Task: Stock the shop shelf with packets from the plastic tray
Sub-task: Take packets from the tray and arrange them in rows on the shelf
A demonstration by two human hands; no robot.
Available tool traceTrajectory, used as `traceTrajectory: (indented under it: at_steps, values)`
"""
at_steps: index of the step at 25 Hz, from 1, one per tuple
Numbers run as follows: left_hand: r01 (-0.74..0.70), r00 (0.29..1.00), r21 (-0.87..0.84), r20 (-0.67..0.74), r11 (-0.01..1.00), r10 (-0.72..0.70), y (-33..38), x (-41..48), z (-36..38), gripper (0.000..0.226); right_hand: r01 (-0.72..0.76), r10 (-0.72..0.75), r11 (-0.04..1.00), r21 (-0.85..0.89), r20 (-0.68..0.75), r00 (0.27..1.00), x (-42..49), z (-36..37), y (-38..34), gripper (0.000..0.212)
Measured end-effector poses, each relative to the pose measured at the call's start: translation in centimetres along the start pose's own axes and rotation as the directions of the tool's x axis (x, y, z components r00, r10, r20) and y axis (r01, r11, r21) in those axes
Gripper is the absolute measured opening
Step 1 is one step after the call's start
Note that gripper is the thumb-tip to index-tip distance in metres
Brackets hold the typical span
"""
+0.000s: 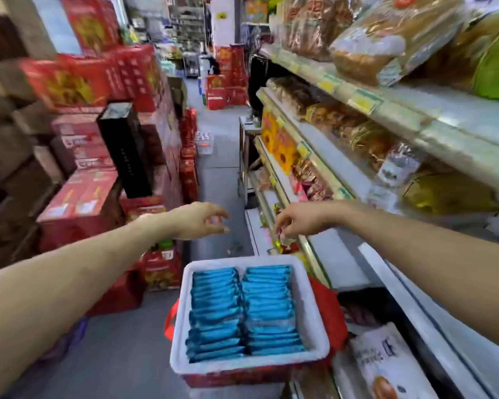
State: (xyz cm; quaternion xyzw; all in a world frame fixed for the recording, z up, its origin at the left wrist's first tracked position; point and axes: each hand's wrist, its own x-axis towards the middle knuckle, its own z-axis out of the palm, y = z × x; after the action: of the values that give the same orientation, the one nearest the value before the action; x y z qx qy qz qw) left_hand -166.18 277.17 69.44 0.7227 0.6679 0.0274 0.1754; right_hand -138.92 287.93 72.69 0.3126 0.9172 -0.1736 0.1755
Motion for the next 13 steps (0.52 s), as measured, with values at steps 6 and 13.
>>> traceTrajectory:
  at_steps: [6,13]
  values:
    - [0.011,0.977,-0.081,0.215,0.997,0.007,1.0,-5.7,12.0,0.028,0.071,-0.107,0.98,0.186,0.193,0.975,1.2,14.5,-0.6,0.027]
    - [-0.02,0.957,-0.1,0.286,0.995,0.047,2.7,-8.0,17.7,0.023,0.084,-0.135,0.936,0.342,0.129,0.982,0.1,20.8,-0.7,0.026]
